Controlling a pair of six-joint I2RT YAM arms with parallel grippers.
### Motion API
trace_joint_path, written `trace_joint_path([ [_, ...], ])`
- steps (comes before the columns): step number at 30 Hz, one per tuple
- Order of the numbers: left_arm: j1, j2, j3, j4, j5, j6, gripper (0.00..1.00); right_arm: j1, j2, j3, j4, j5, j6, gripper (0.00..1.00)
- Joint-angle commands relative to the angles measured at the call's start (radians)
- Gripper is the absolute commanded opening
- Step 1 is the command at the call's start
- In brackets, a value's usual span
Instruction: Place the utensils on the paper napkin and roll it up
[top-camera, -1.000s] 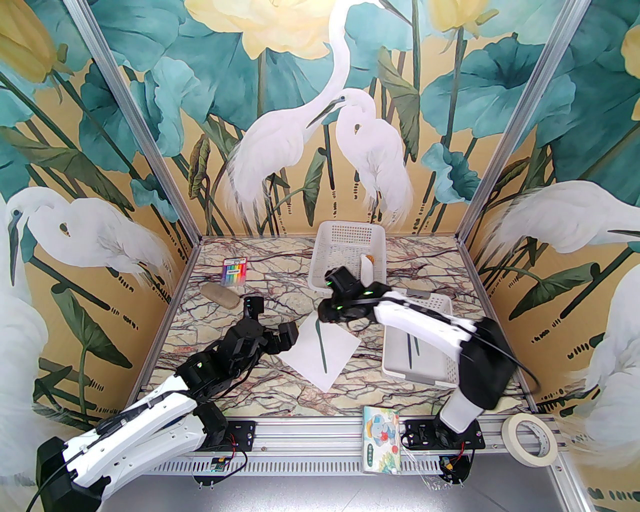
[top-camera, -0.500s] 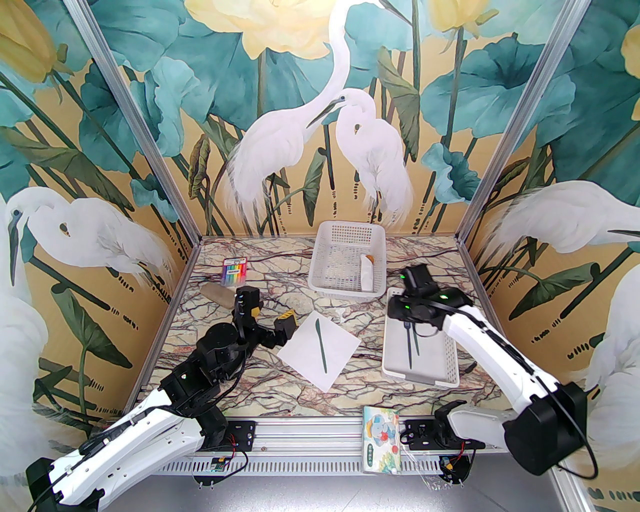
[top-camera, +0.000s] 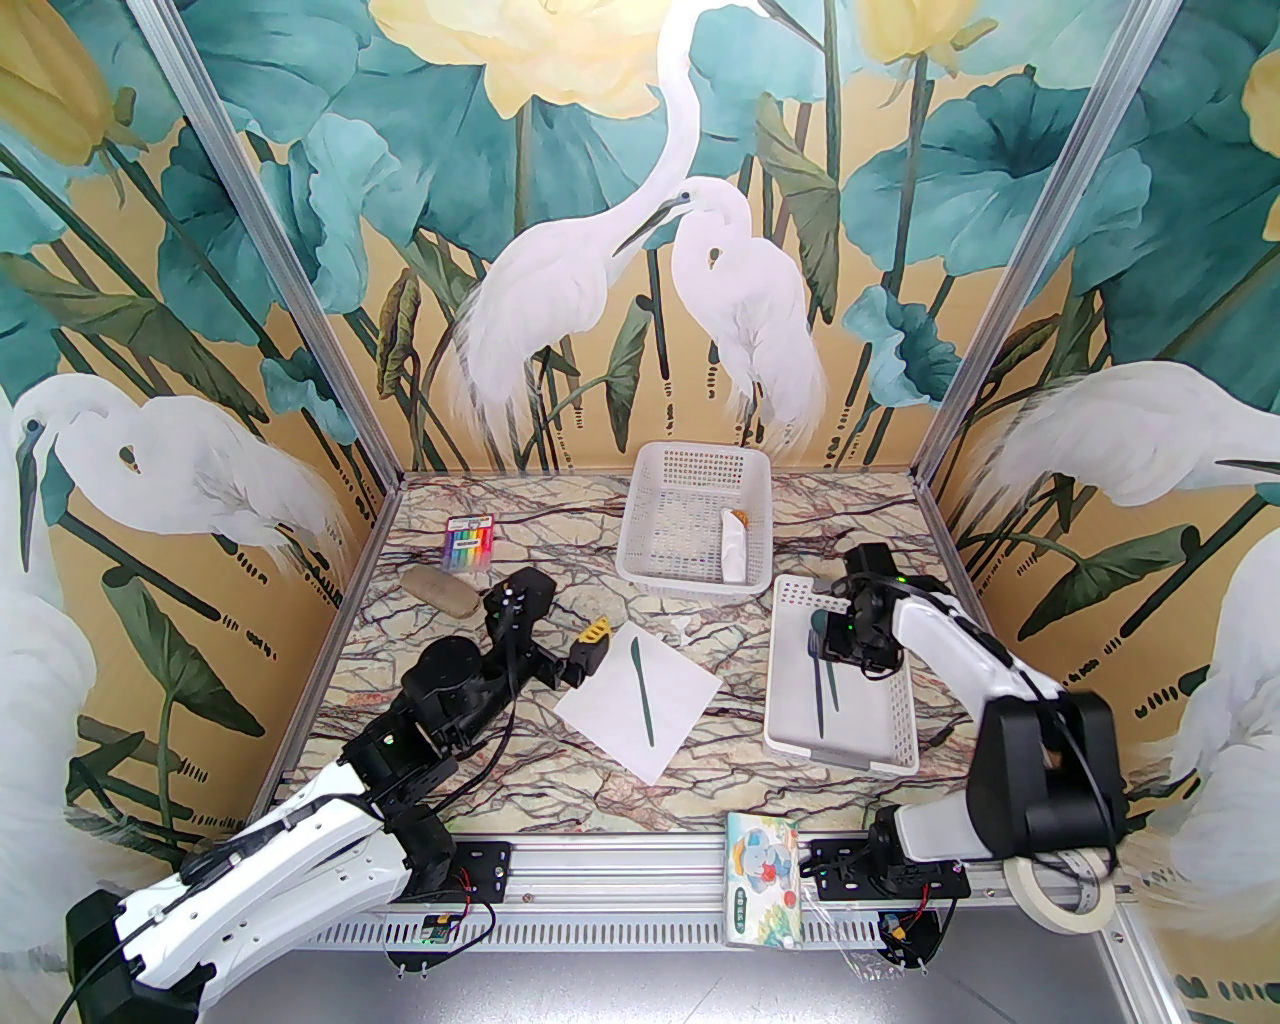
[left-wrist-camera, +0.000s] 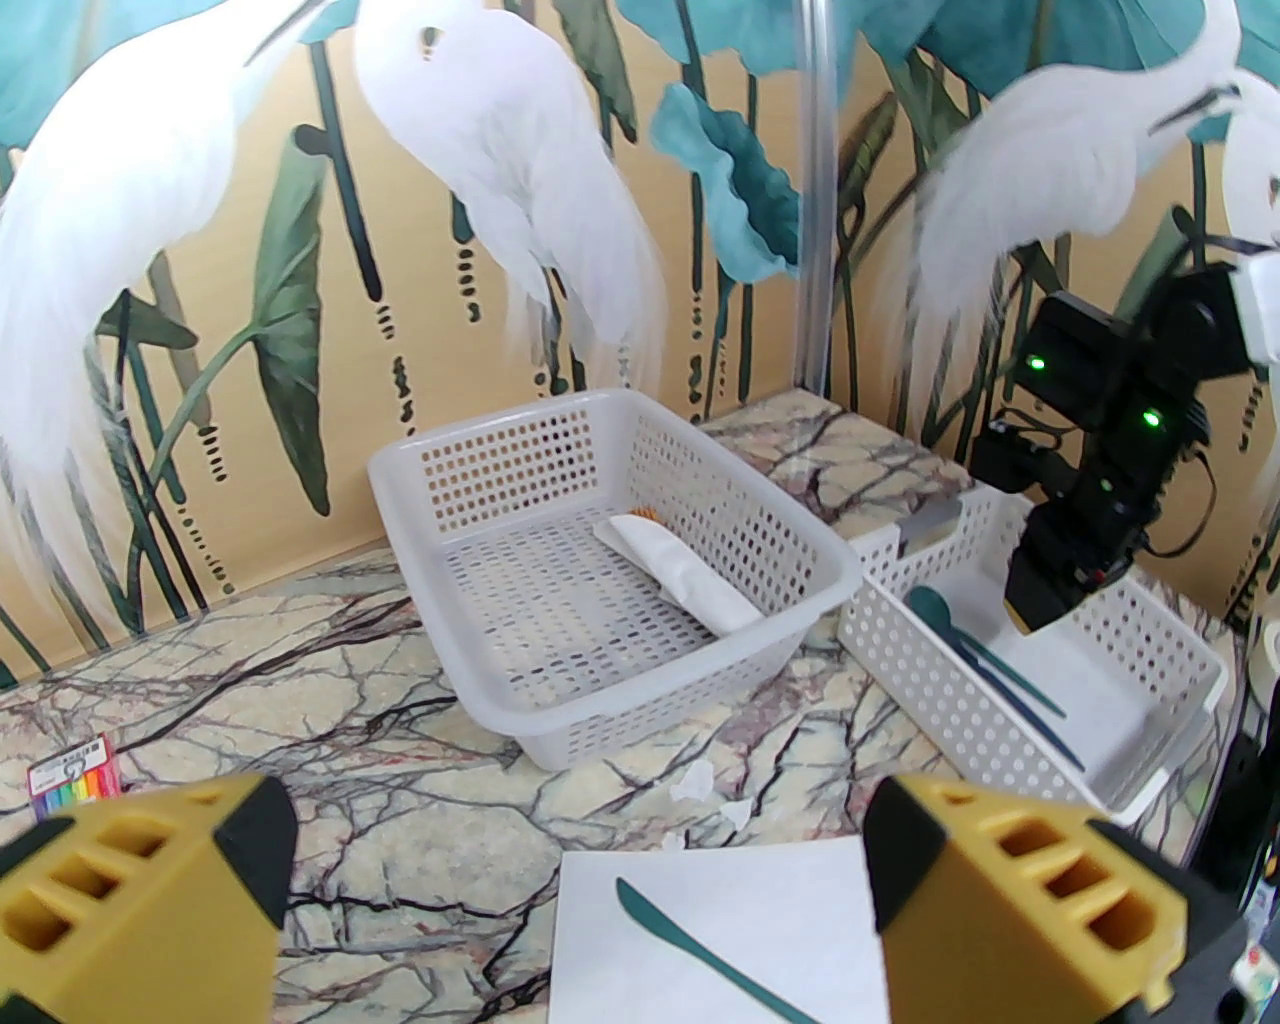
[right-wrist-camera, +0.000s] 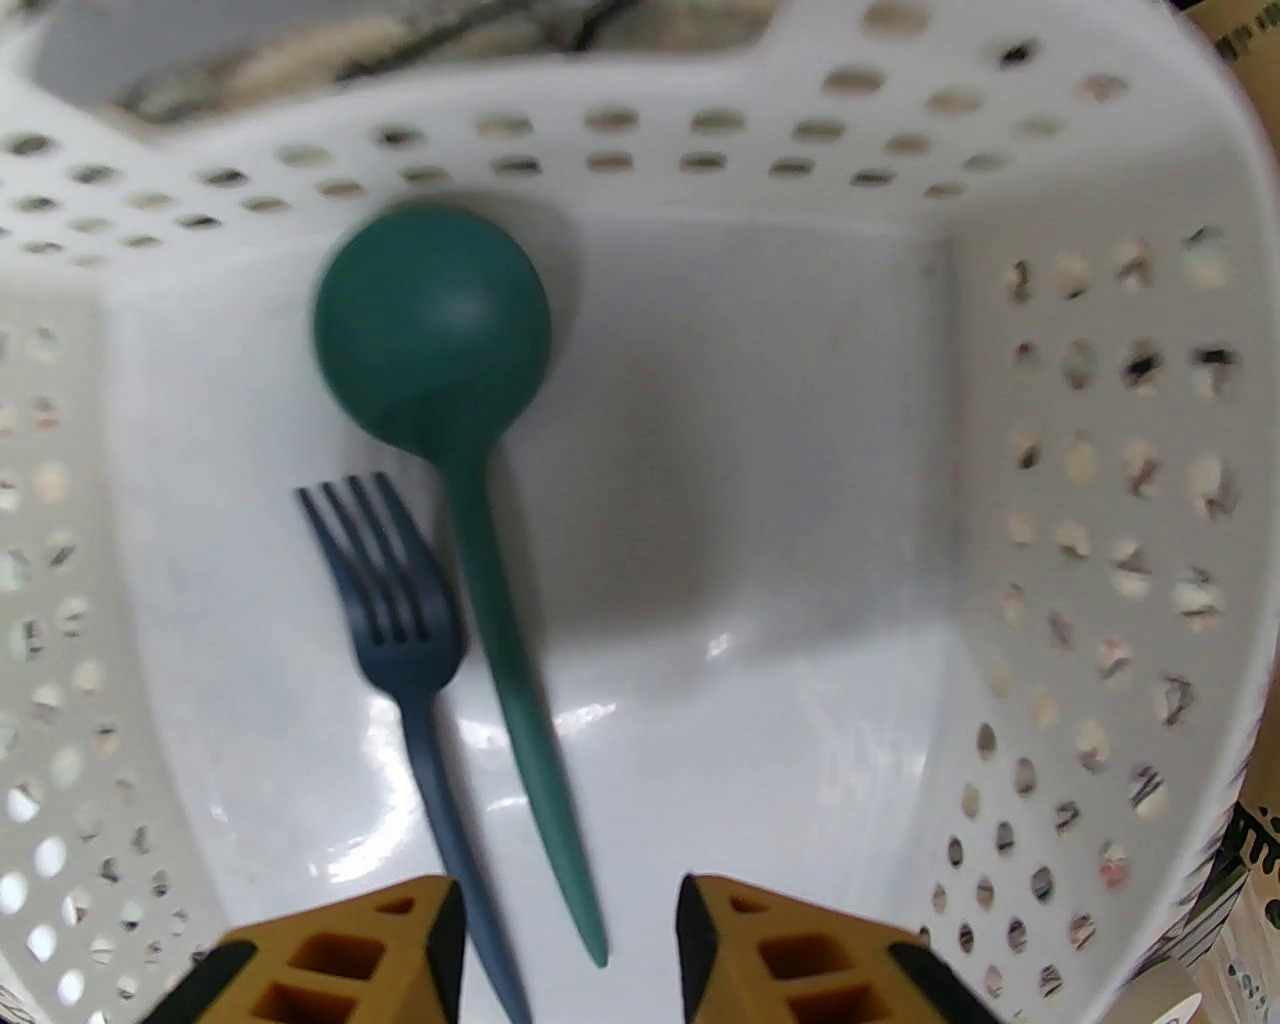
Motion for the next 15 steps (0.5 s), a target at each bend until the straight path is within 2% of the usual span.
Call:
trace_joint_path([
  [1, 0.006, 0.023, 0.007, -0.001, 0.065, 0.036, 0.99, -0.011, 0.041, 0.026, 0.045, -0.004, -0.014, 0.40],
  [15, 0.006, 0.064, 0.050, -0.086, 0.107, 0.119, 0.99, -0.015, 0.154, 0.032, 0.080, -0.022, -0.020, 0.35],
])
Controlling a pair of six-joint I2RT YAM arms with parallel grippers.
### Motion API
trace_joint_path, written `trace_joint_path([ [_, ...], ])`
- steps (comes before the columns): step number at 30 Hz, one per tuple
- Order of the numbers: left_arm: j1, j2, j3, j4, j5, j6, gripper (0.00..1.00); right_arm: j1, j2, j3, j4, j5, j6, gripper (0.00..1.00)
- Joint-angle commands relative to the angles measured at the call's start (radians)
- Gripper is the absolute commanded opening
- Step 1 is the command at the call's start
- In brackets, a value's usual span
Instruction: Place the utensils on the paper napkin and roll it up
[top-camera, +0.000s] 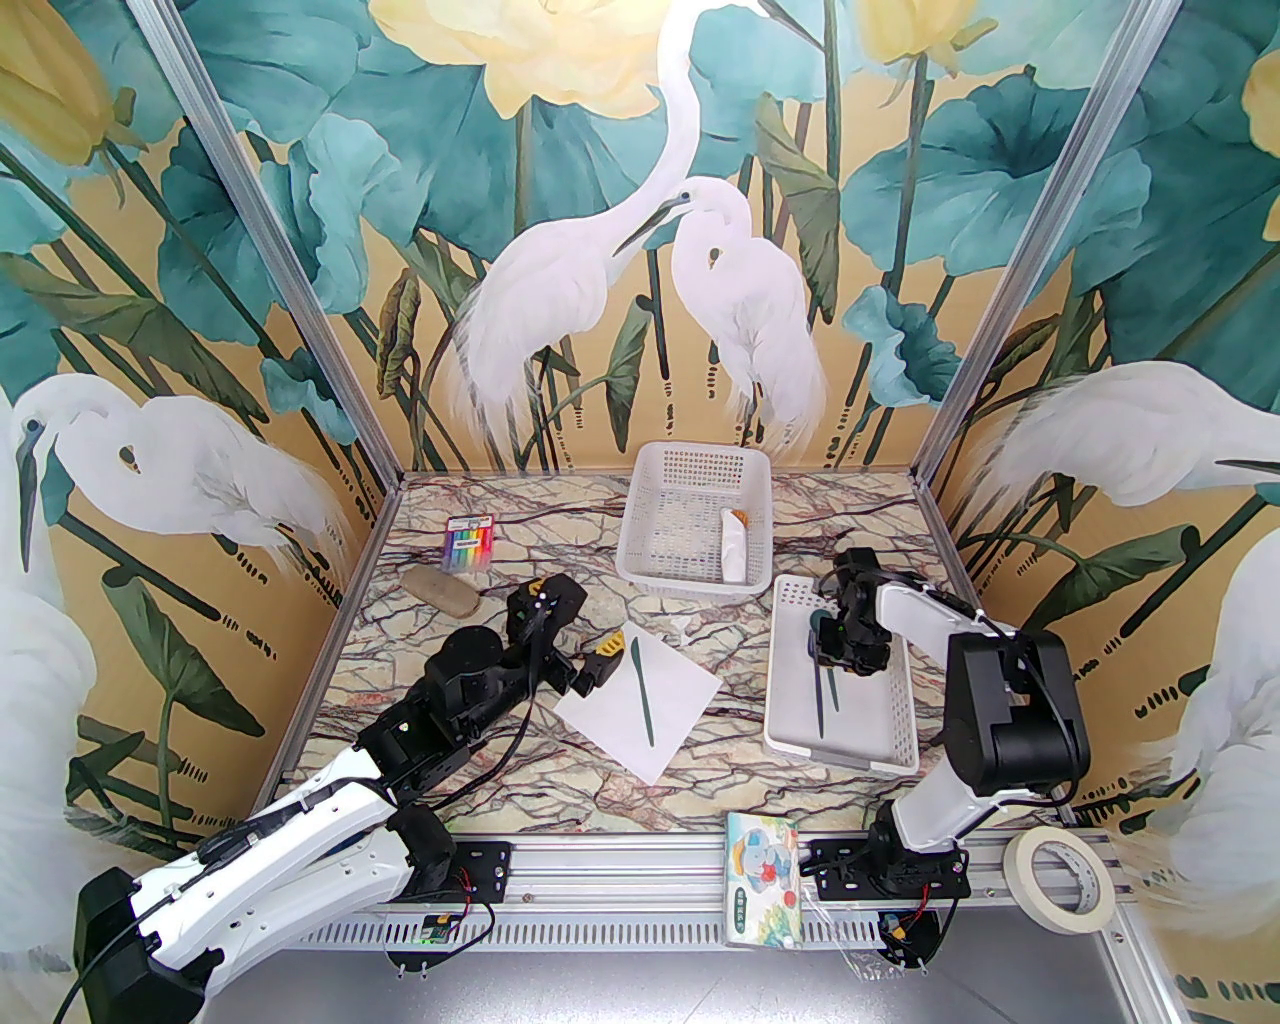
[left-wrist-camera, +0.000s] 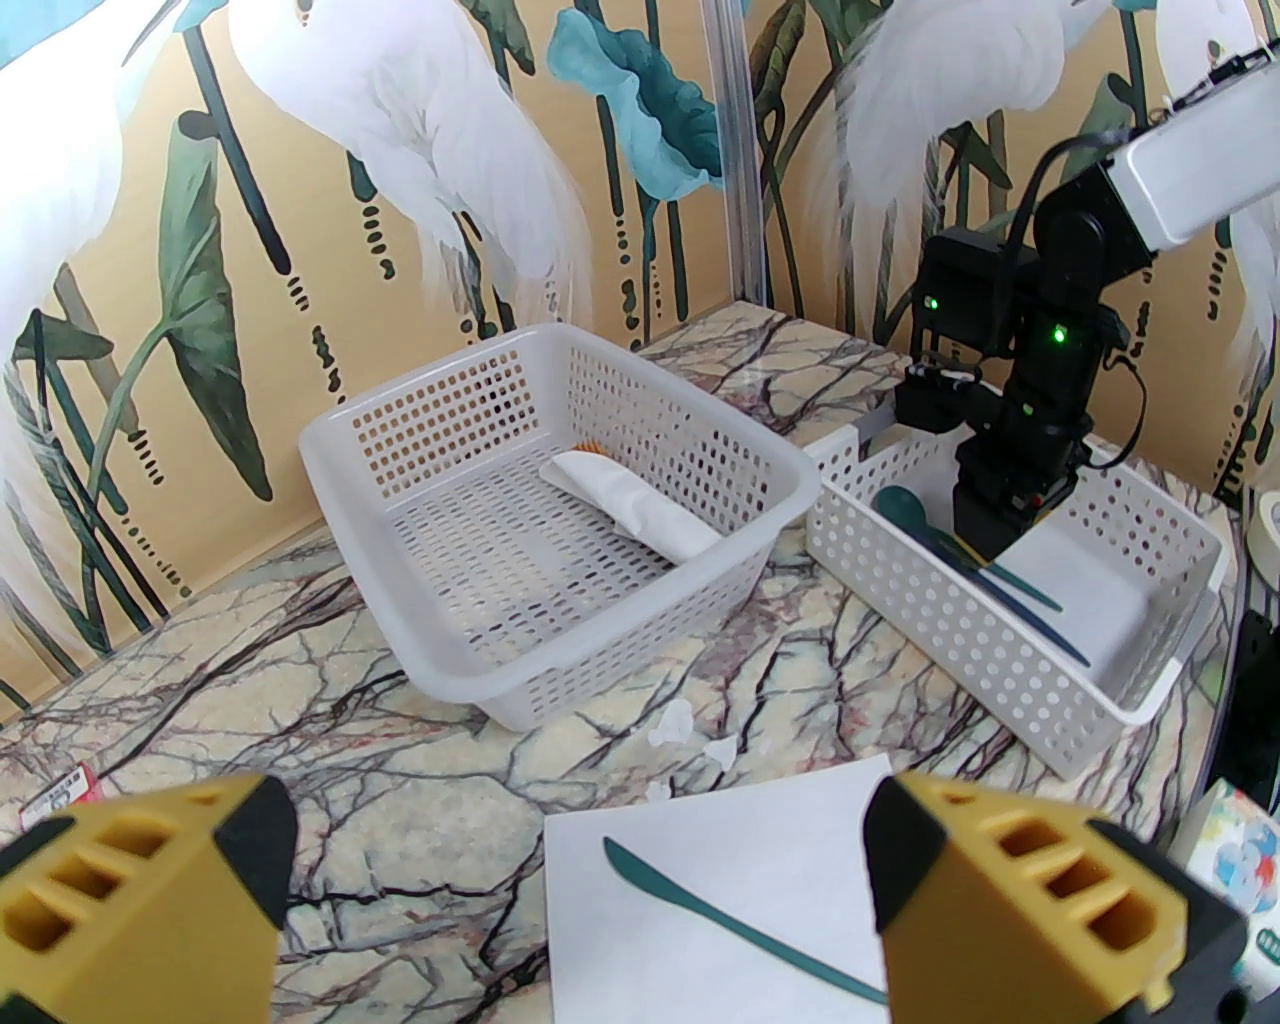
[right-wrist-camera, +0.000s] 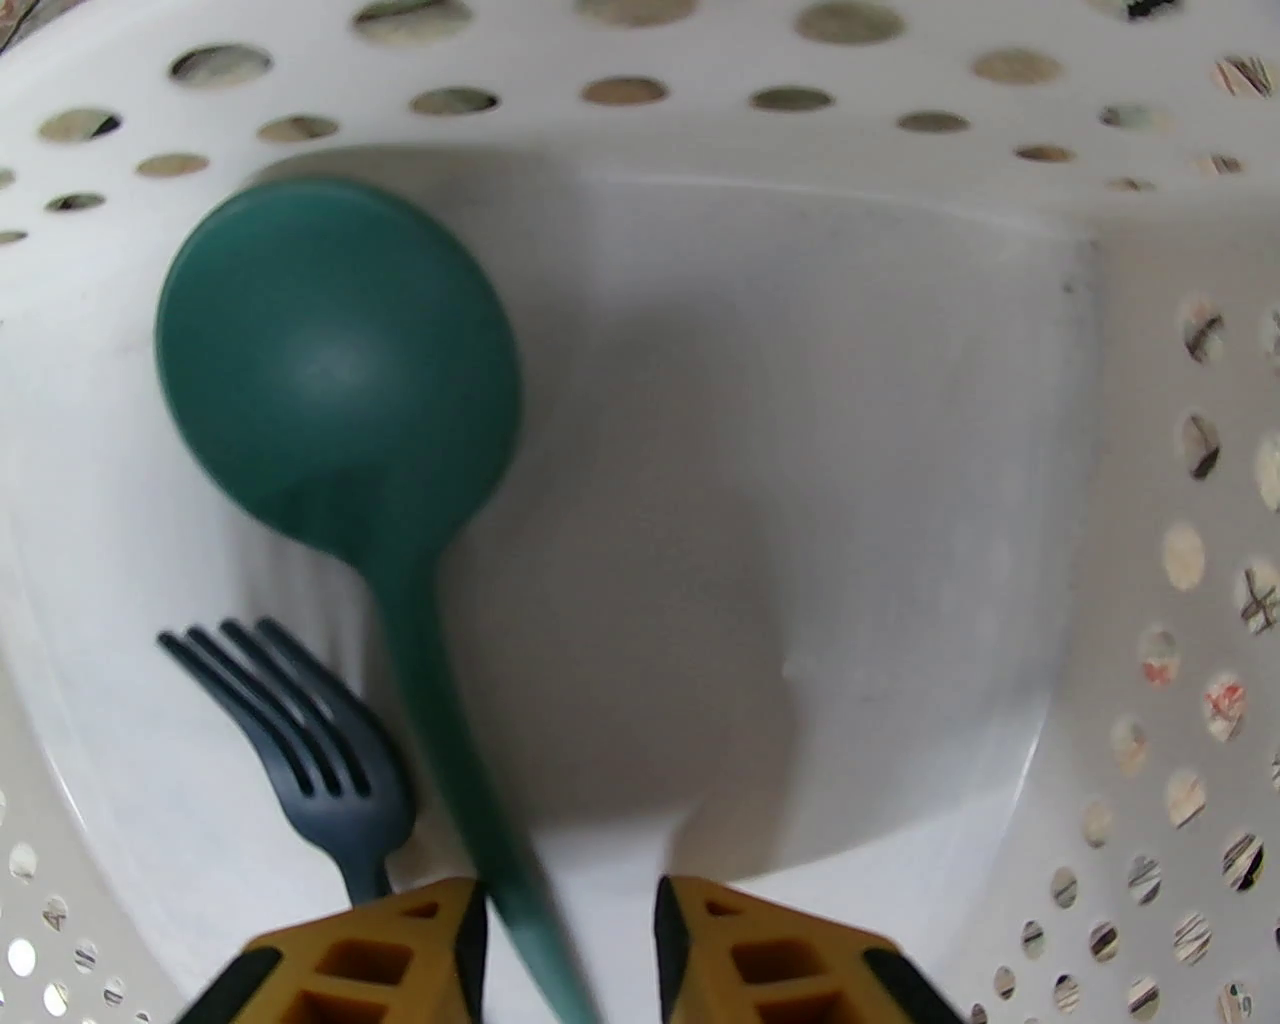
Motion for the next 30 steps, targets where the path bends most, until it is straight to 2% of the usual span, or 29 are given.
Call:
trace_joint_path([
  [1, 0.006, 0.008, 0.024, -0.033, 0.035, 0.040, 0.99, -0.005, 0.027, 0.020, 0.018, -0.009, -0.016, 0.35],
  [15, 0.005, 0.011, -0.080, 0.055, 0.064, 0.086, 0.99, -0.006, 0.099, 0.010, 0.032, -0.045, -0.029, 0.22],
  [22, 0.006, 0.034, -0.081, 0.047, 0.050, 0.099, 0.99, -0.005, 0.070, -0.003, 0.030, -0.012, -0.034, 0.18],
  [30, 0.006, 0.080, -0.085, 0.066, 0.085, 0.069, 0.99, -0.005, 0.008, -0.016, 0.024, 0.026, -0.034, 0.17],
])
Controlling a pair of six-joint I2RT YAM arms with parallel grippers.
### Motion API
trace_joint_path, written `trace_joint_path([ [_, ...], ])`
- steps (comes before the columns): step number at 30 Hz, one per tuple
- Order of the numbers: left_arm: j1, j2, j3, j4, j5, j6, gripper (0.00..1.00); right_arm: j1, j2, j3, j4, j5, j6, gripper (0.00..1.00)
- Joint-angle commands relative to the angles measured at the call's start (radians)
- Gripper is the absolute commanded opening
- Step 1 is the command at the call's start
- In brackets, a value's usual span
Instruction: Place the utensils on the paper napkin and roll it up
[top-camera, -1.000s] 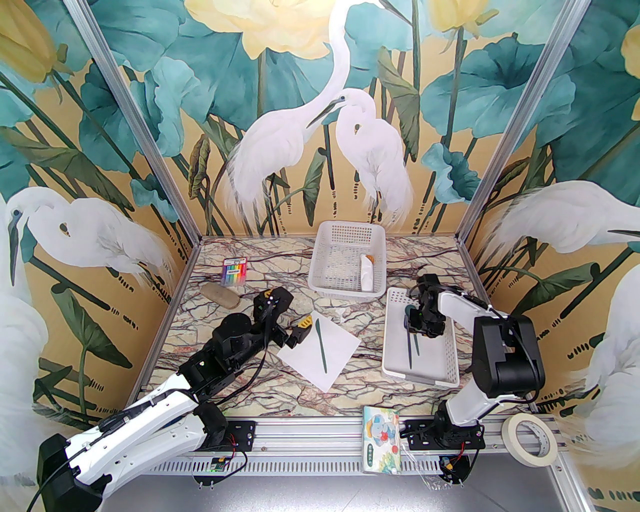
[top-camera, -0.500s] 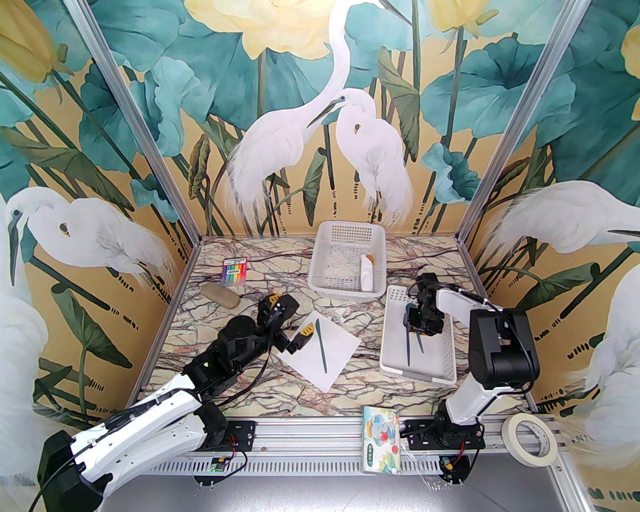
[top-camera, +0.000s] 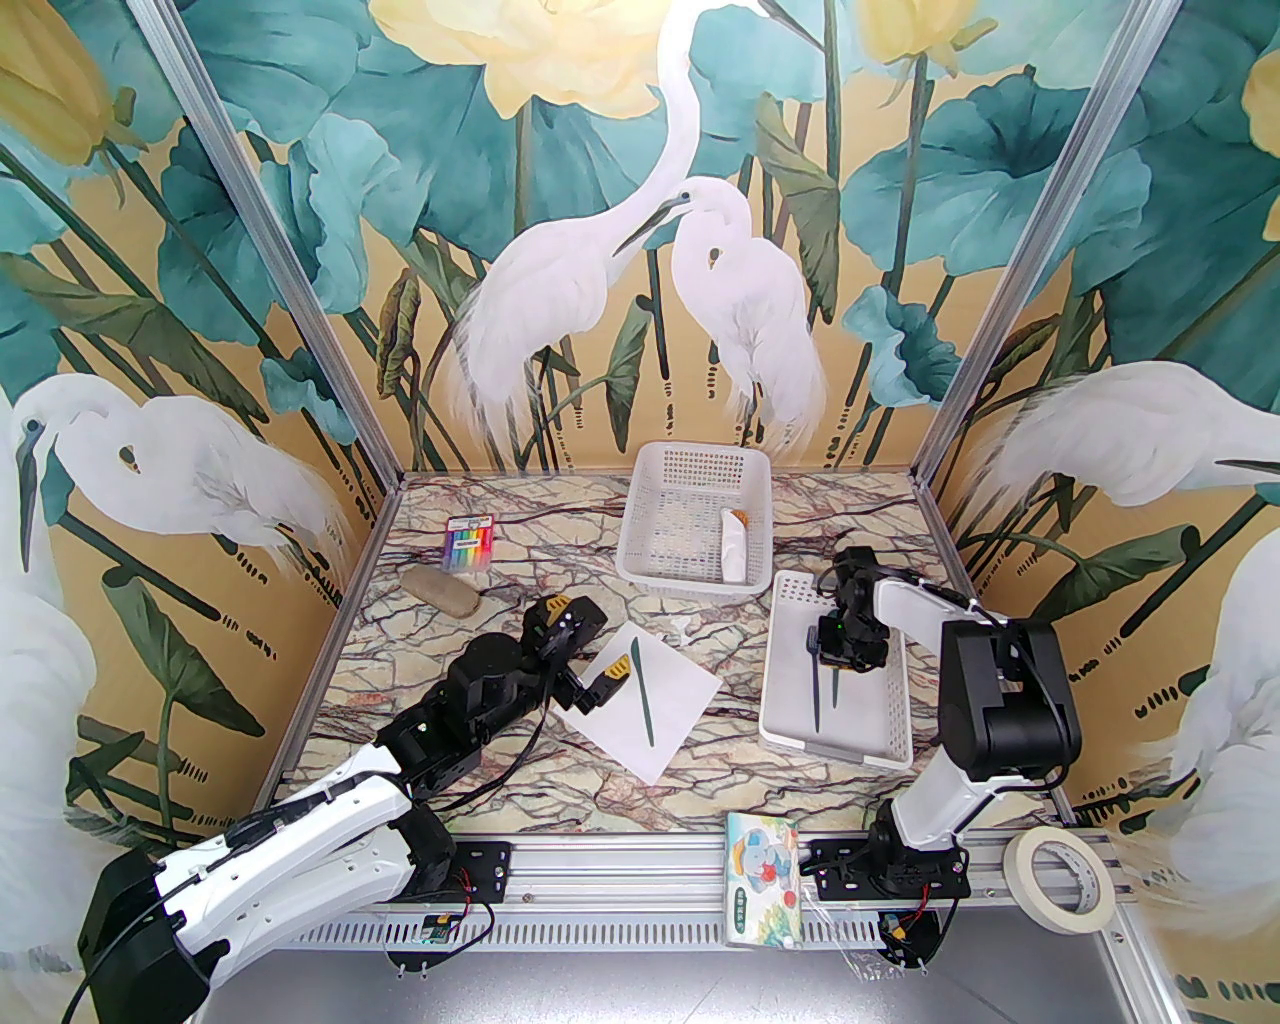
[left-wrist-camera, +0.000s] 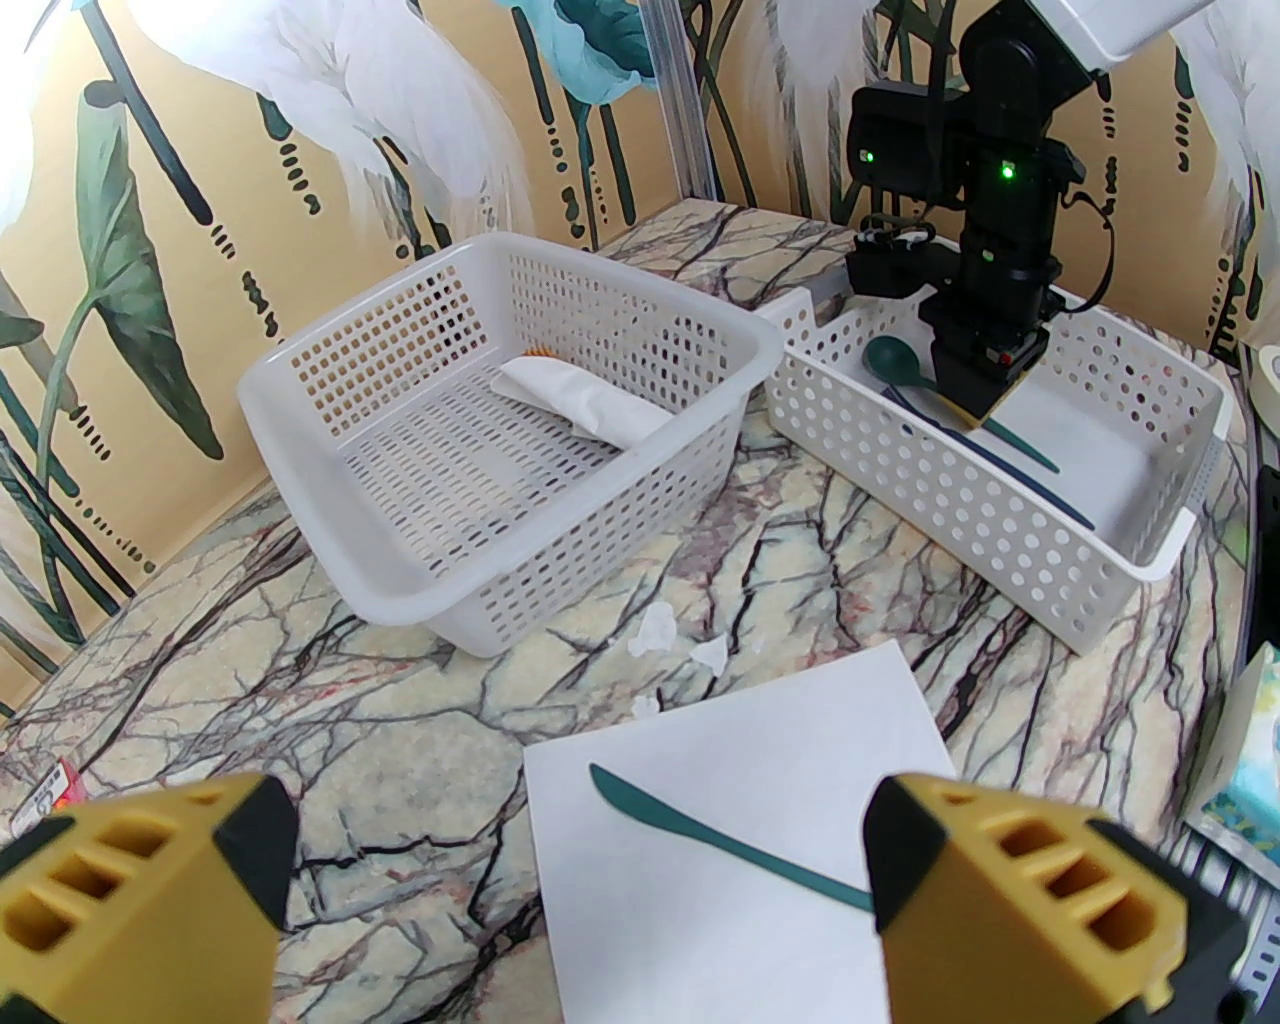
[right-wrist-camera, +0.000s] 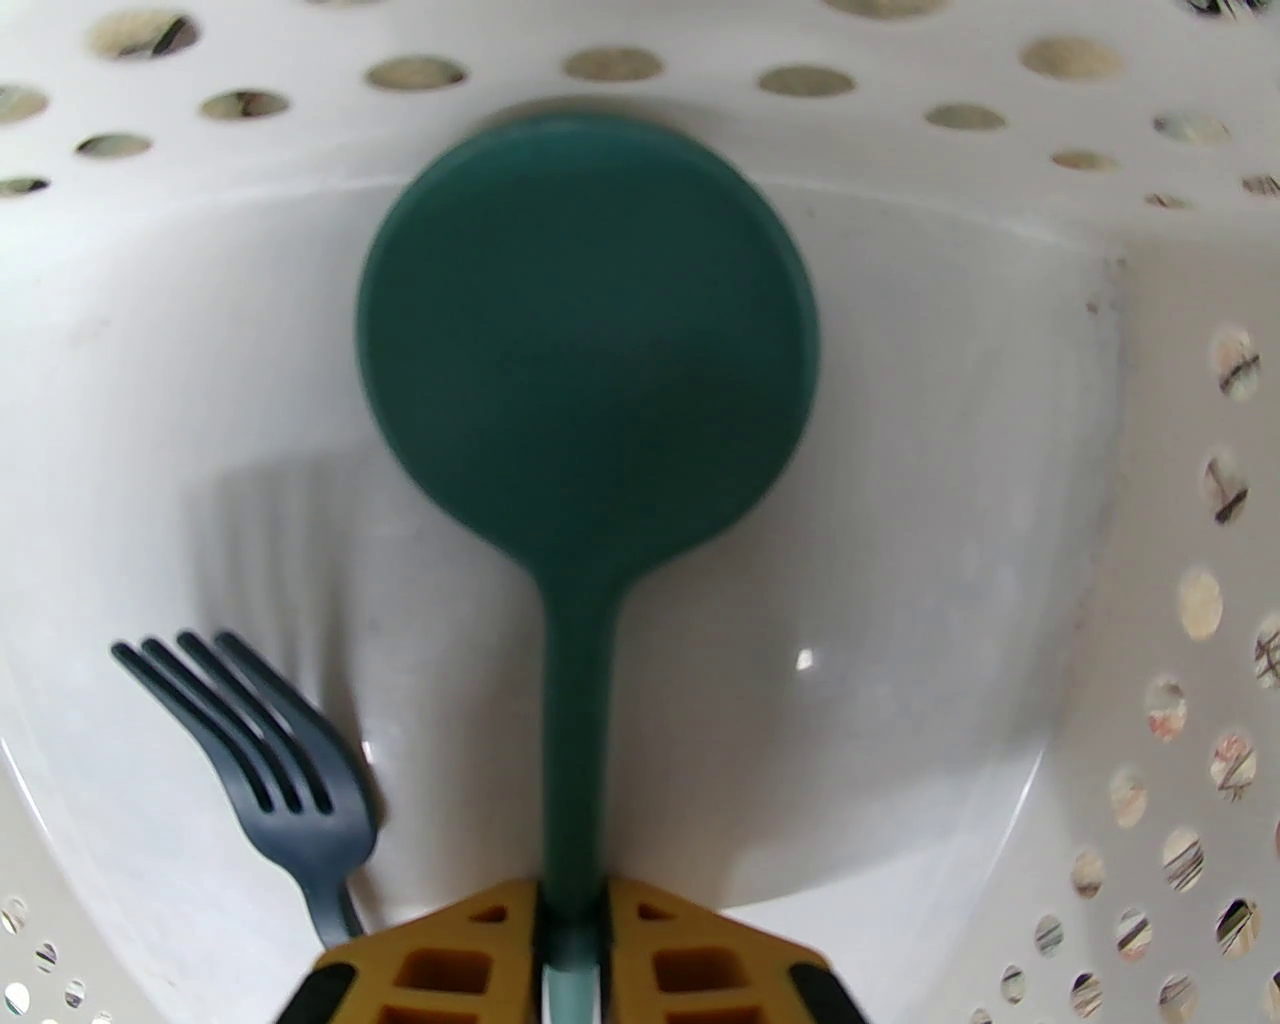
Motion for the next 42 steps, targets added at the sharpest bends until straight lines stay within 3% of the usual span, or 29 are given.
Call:
trace_joint_path([
  [1, 0.006, 0.027, -0.009, 0.024, 0.045, -0.013, 0.99, 0.002, -0.025, -0.025, 0.002, 0.021, -0.011, 0.17],
  [20, 0.006, 0.052, -0.012, 0.001, 0.083, 0.025, 0.99, 0.046, -0.297, 0.037, -0.141, -0.004, 0.003, 0.17],
  [32, 0.006, 0.042, 0.007, -0.093, 0.084, 0.146, 0.99, 0.300, -0.411, 0.158, -0.220, -0.042, 0.106, 0.17],
  [42, 0.006, -0.026, -0.009, -0.141, 0.057, 0.225, 1.00, 0.593, -0.293, 0.172, -0.091, -0.100, 0.216, 0.17],
])
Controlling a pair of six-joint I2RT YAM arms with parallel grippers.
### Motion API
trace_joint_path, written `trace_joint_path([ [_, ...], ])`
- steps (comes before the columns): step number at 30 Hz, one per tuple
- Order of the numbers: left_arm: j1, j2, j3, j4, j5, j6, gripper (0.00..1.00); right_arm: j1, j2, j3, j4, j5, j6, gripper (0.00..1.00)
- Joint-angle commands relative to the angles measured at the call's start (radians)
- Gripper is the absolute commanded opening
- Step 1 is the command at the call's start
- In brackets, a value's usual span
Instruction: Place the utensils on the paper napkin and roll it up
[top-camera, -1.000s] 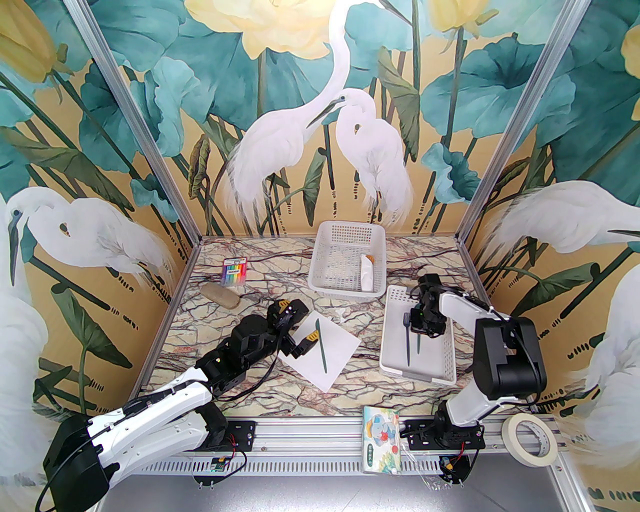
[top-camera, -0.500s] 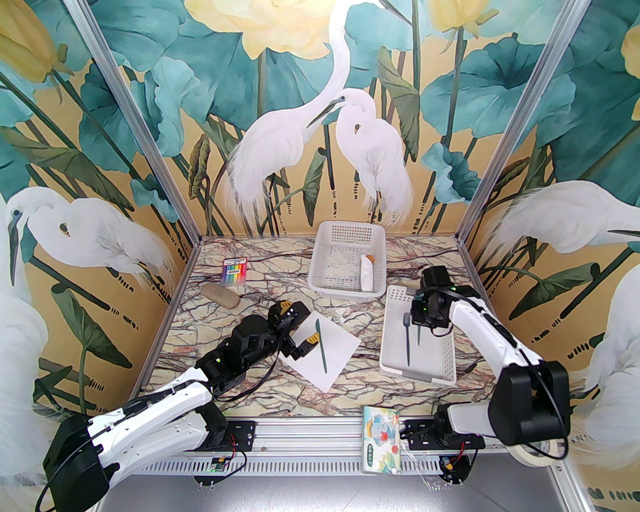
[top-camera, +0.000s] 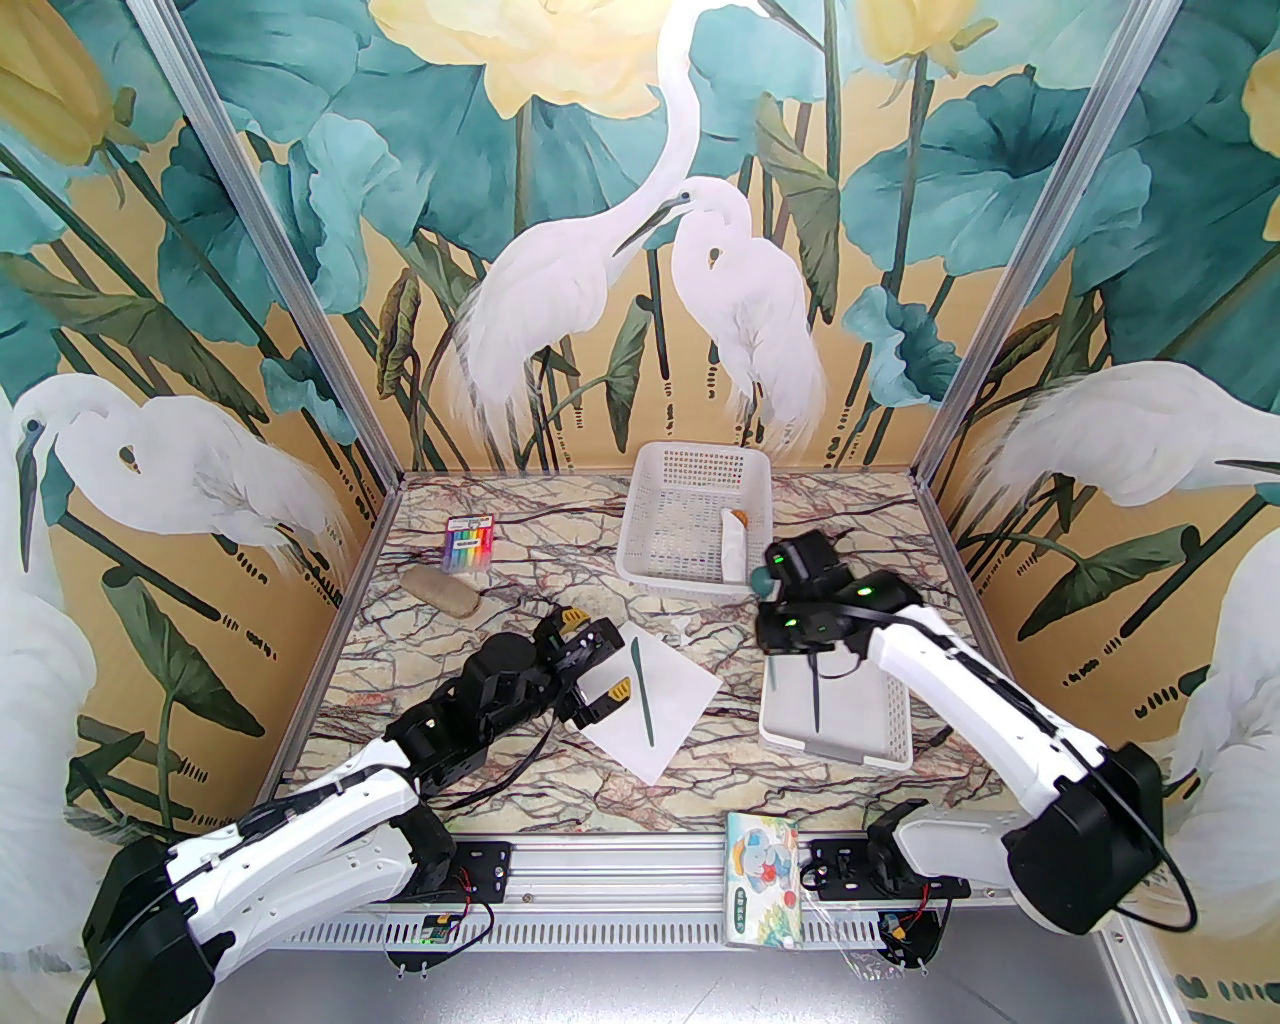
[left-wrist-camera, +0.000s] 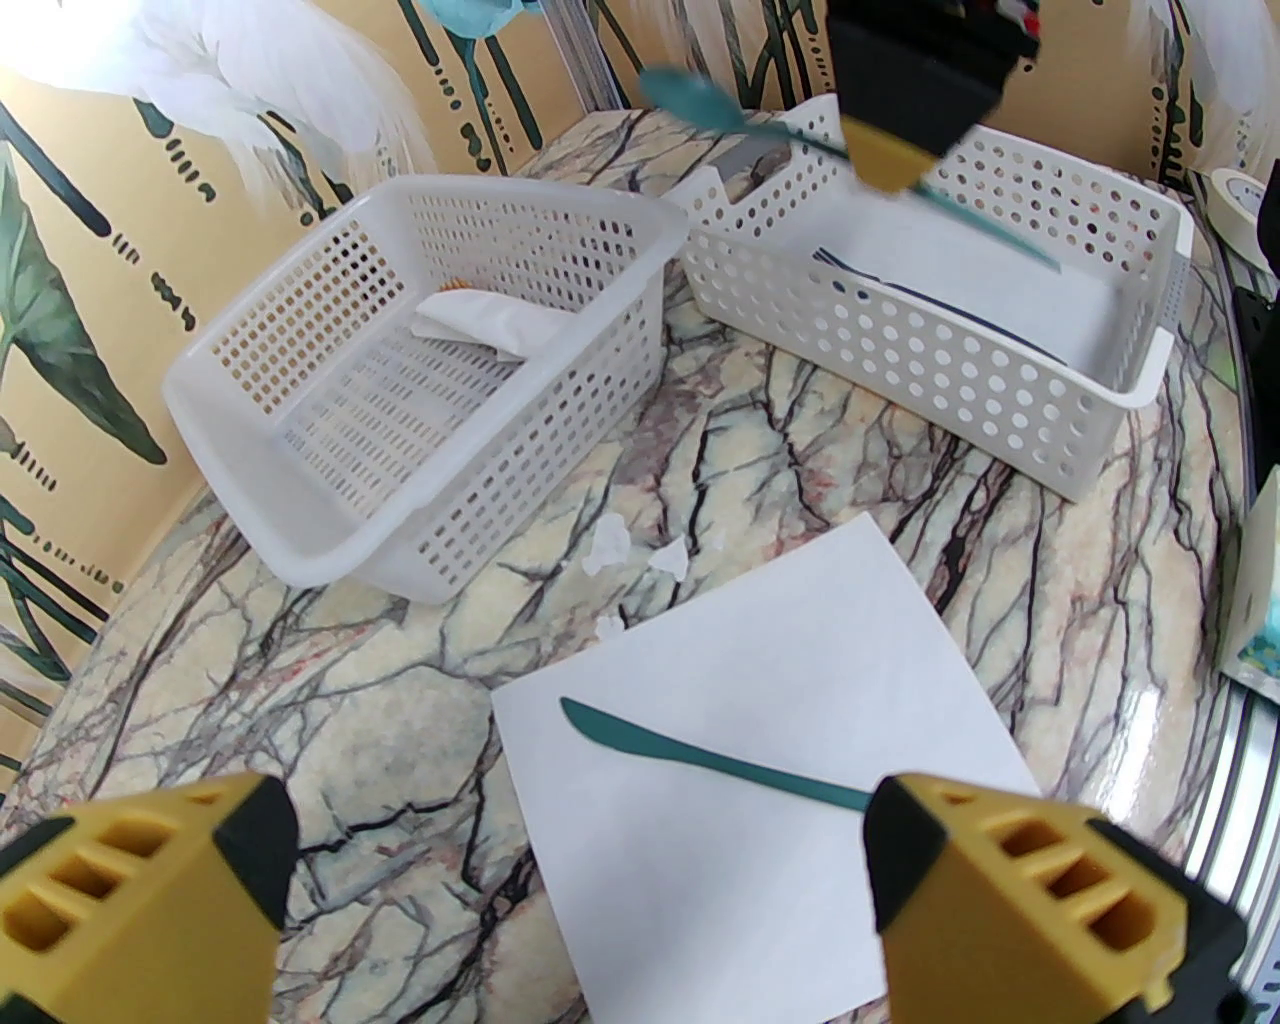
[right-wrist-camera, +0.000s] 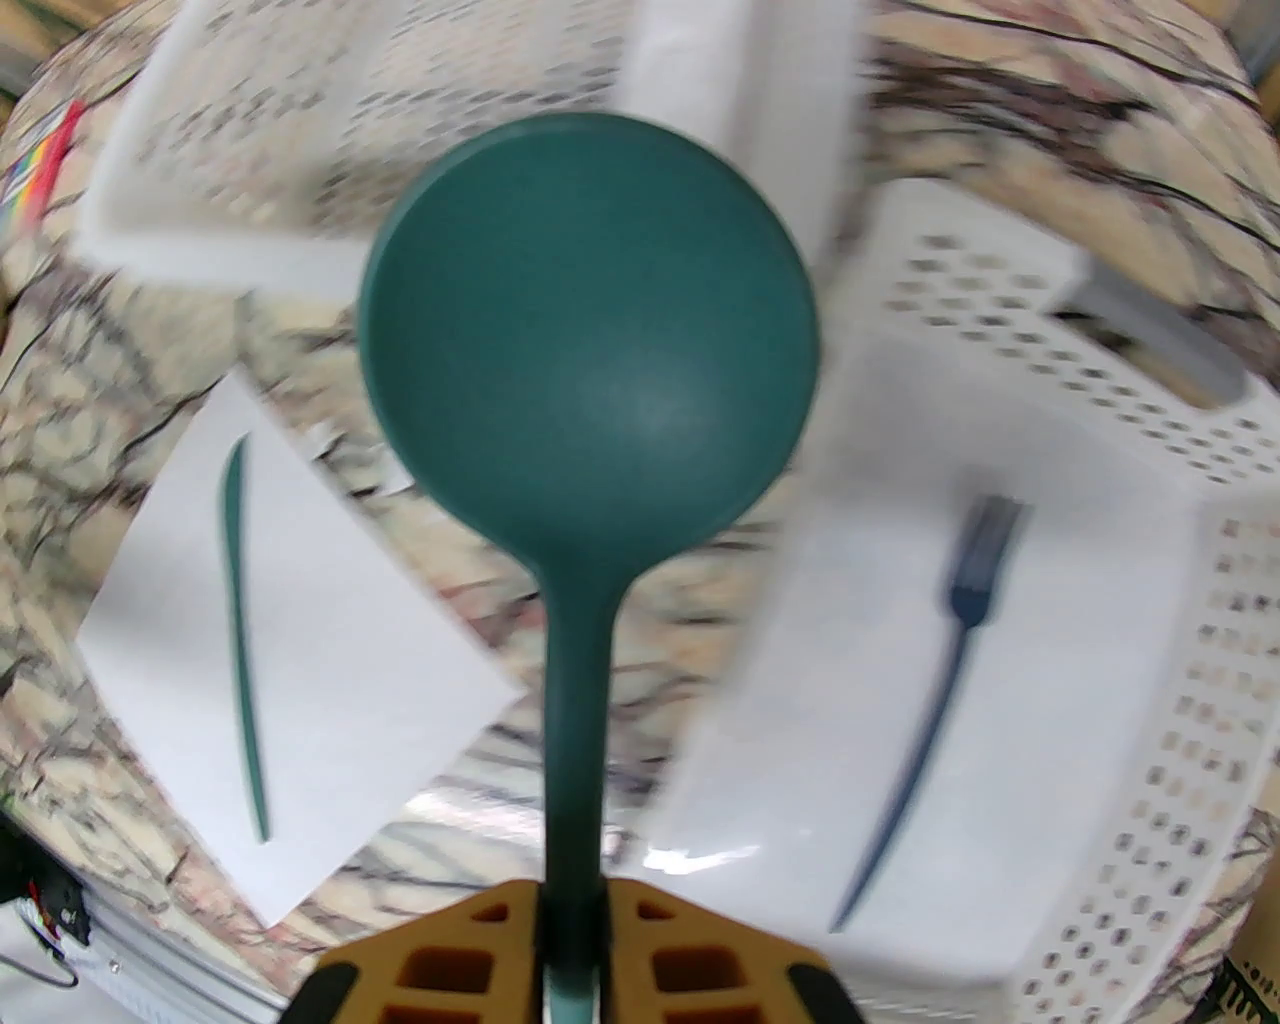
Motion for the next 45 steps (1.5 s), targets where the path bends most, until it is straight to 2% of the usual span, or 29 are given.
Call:
trace_joint_path([
  [1, 0.006, -0.025, -0.006, -0.049, -0.008, 0.051, 1.00, 0.086, 0.078, 0.034, 0.062, -0.020, 0.061, 0.17],
  [6, 0.006, -0.036, -0.006, -0.059, 0.007, 0.059, 0.99, 0.183, 0.190, 0.066, 0.102, -0.012, 0.085, 0.17],
  [12, 0.003, -0.036, -0.004, -0.067, 0.024, 0.059, 0.99, 0.231, 0.298, 0.084, 0.181, -0.029, 0.133, 0.16],
  [25, -0.006, -0.028, -0.002, -0.072, 0.043, 0.058, 0.99, 0.250, 0.461, 0.097, 0.312, -0.066, 0.227, 0.17],
  [45, -0.012, -0.012, -0.001, -0.076, 0.049, 0.061, 0.99, 0.258, 0.574, 0.136, 0.313, -0.092, 0.244, 0.17],
])
